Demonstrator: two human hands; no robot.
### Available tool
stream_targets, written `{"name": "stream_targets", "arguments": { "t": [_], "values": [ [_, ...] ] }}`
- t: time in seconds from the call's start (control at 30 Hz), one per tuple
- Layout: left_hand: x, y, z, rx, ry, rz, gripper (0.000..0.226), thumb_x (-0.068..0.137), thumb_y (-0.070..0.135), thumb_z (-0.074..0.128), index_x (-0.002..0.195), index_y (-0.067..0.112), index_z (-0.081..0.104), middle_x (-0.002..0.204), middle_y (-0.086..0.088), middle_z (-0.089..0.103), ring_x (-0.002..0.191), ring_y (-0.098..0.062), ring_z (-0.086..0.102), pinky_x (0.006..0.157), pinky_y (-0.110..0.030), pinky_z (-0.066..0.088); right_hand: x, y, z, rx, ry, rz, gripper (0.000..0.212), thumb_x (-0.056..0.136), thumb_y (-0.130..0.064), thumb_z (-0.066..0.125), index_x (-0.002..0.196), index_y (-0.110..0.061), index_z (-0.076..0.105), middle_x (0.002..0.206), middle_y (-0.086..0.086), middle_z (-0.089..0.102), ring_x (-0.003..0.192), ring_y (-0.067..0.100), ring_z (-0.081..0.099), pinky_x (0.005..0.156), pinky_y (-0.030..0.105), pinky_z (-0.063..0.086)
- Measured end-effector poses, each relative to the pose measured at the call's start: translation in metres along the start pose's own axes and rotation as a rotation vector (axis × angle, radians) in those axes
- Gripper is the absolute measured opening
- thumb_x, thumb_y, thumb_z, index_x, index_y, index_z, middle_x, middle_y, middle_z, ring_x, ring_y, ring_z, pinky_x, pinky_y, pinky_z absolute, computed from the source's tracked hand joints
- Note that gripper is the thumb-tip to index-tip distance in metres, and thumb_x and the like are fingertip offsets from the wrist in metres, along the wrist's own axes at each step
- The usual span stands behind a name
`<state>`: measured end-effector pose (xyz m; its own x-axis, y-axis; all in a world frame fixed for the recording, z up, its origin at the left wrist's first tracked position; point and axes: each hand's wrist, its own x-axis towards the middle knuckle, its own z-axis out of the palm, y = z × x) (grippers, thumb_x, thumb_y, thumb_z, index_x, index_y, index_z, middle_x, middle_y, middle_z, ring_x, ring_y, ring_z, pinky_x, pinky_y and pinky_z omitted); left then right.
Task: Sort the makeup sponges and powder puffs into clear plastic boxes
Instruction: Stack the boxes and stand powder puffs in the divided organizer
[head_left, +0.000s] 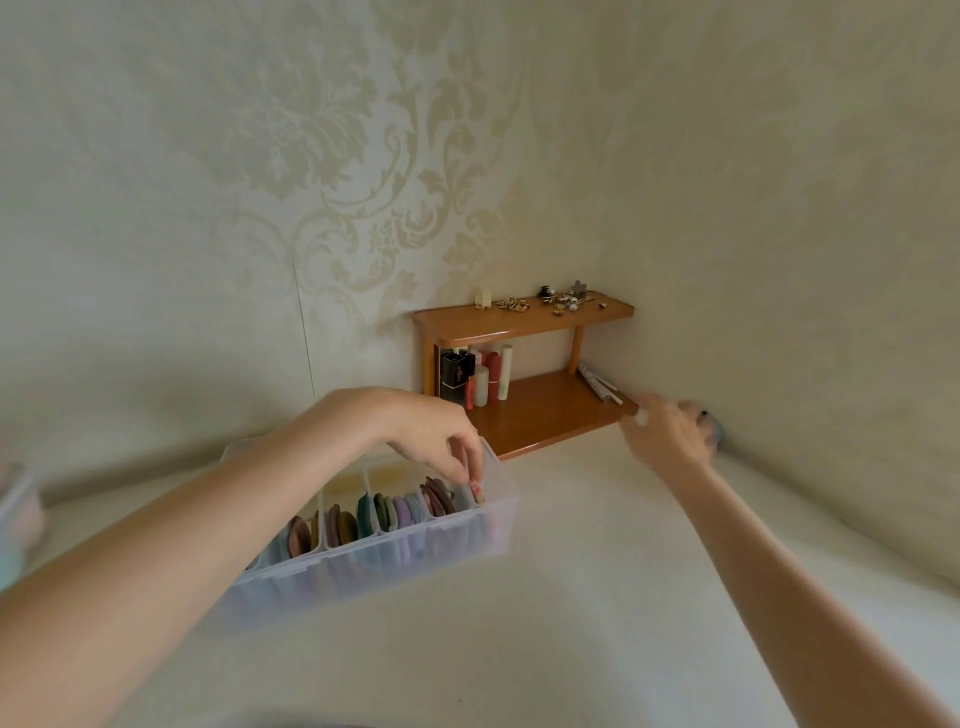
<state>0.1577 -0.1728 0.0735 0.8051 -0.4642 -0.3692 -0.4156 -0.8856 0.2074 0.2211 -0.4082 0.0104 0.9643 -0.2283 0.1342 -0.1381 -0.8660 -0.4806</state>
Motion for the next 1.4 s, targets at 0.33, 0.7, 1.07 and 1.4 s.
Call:
{"name": "stream_targets", "arguments": {
  "t": [0.33,0.7,1.07,1.4],
  "values": [
    [-0.002,-0.004,0.003,-0.034,0.026,0.006,0.027,0.093,0.02,0.054,0.117,0.014,0.064,0.119,0.0,0.063,0.078,0.007,0.05,0.072,-0.007,0.038,0.029,0.036,0.015,0.186,0.099,0.214,0.04,0.096,-0.025,0.039,0.122,0.002,0.053,0.132,0.025,0.047,0.122,0.039,0.042,0.1,0.04,0.035],
    [-0.006,-0.006,0.011,-0.055,0.117,-0.006,0.025,0.092,0.021,0.055,0.112,0.015,0.068,0.117,0.003,0.065,0.079,0.004,0.049,0.074,-0.007,0.036,-0.082,-0.084,-0.012,0.316,-0.145,-0.644,0.019,0.084,-0.009,0.062,0.088,-0.016,0.046,0.071,-0.01,0.047,0.06,0.002,0.045,0.05,0.009,0.04],
    [-0.012,-0.007,0.02,-0.074,0.16,-0.019,0.025,0.092,0.026,0.056,0.113,0.021,0.067,0.116,0.005,0.066,0.101,-0.013,0.057,0.092,-0.029,0.044,-0.092,-0.07,0.024,-0.101,-0.238,-0.699,0.031,0.095,-0.035,0.047,0.109,-0.018,0.07,0.122,0.002,0.045,0.11,0.019,0.033,0.085,0.023,0.028],
    [-0.068,-0.05,0.022,-0.198,0.56,-0.311,0.026,0.094,0.026,0.051,0.116,0.019,0.061,0.12,0.0,0.06,0.099,-0.01,0.054,0.086,-0.023,0.042,-0.046,-0.112,0.007,0.522,-0.522,-0.163,0.035,0.095,-0.026,0.049,0.119,-0.001,0.057,0.119,0.02,0.063,0.11,0.035,0.06,0.098,0.043,0.048]
  ]
}}
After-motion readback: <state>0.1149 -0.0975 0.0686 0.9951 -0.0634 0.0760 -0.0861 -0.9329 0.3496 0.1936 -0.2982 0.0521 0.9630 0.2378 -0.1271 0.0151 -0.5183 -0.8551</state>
